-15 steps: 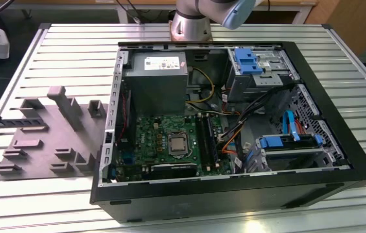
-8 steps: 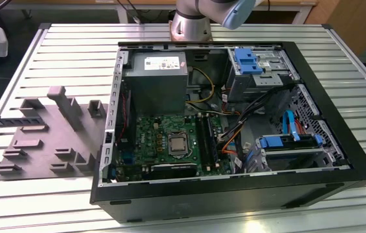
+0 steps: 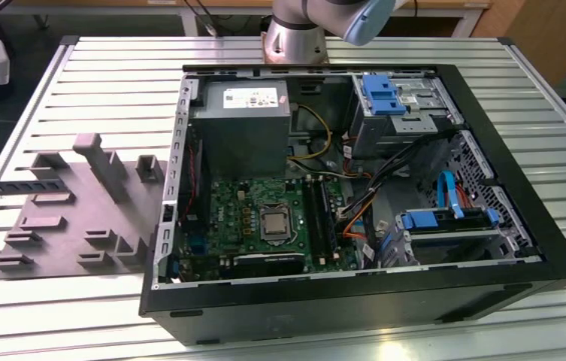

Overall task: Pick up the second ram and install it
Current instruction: 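Pick up the second ram and move it above second insertion slot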

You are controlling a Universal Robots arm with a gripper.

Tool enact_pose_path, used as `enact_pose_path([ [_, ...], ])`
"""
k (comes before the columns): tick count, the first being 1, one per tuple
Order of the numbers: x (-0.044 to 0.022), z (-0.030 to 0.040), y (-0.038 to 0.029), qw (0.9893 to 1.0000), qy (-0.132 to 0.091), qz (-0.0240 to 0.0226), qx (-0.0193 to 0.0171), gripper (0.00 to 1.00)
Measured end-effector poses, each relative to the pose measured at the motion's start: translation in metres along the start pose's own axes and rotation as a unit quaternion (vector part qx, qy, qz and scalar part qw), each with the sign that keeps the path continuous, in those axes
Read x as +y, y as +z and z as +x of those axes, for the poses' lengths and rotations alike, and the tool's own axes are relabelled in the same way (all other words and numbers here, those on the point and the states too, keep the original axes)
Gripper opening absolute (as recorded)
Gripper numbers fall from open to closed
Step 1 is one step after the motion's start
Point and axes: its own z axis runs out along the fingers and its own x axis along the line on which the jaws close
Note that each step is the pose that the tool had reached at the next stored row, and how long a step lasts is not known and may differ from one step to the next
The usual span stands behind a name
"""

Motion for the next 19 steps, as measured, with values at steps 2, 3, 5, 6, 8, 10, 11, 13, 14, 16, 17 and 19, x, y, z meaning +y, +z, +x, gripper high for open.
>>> enact_pose_path([
  [2, 0.0, 0.0, -0.001, 1.0, 0.0, 0.0, 0.0, 0.11],
  [3, 0.0, -0.0001, -0.0014, 1.0, 0.0, 0.0, 0.0, 0.11],
  [5, 0.0001, -0.0001, -0.0021, 1.0, 0.0, 0.0001, 0.0, 0.11],
  [6, 0.0001, -0.0001, -0.0025, 1.0, 0.0, 0.0, 0.0, 0.11],
  [8, 0.0001, -0.0001, -0.0035, 1.0, 0.0, 0.0, 0.0, 0.11],
  [10, 0.0001, -0.0002, -0.0044, 1.0, 0.0, 0.0001, 0.0, 0.11],
  [11, 0.0001, -0.0002, -0.0048, 1.0, 0.0, 0.0001, 0.0, 0.11],
  [13, 0.0002, -0.0002, -0.0056, 1.0, 0.0, 0.0001, 0.0, 0.11],
  [14, 0.0002, -0.0003, -0.006, 1.0, 0.0, 0.0001, 0.0, 0.11],
  [16, 0.0002, -0.0003, -0.0068, 1.0, 0.0, 0.0001, 0.0, 0.11],
  [17, 0.0002, -0.0003, -0.0072, 1.0, 0.0, 0.0001, 0.0, 0.11],
  [19, 0.0002, -0.0004, -0.0079, 1.0, 0.0, 0.0002, 0.0, 0.11],
])
